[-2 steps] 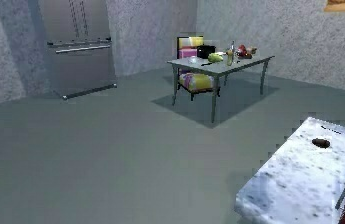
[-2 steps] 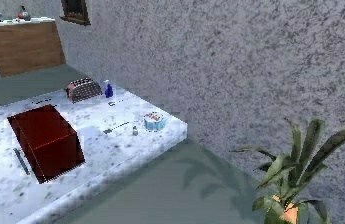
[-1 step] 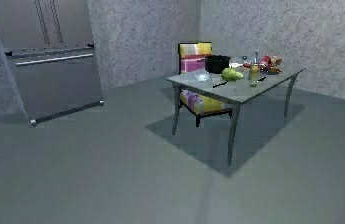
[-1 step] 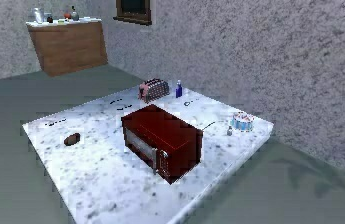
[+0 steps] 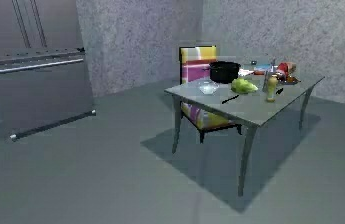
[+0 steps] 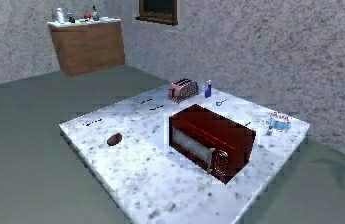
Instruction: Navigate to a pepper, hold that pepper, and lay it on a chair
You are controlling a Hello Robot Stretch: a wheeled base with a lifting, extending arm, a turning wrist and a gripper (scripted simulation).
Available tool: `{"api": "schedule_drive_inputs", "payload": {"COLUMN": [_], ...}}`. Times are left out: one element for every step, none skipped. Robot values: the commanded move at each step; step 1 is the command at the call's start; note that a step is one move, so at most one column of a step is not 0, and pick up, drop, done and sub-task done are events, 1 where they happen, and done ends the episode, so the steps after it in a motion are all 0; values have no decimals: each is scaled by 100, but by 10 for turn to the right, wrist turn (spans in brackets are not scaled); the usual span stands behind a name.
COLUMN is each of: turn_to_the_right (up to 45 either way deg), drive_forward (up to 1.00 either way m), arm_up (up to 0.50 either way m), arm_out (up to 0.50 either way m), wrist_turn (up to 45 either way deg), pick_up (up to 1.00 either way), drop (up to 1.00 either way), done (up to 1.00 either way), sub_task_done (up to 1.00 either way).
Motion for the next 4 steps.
{"api": "schedule_drive_inputs", "payload": {"turn_to_the_right": [420,0,0,360], "drive_forward": [0,100,85,0], "arm_up": [0,0,0,0], "arm_out": [0,0,0,0], "wrist_turn": [0,0,0,0], "pick_up": [0,0,0,0], "drop": [0,0,0,0], "done": [0,0,0,0], "sub_task_done": [0,0,0,0]}}
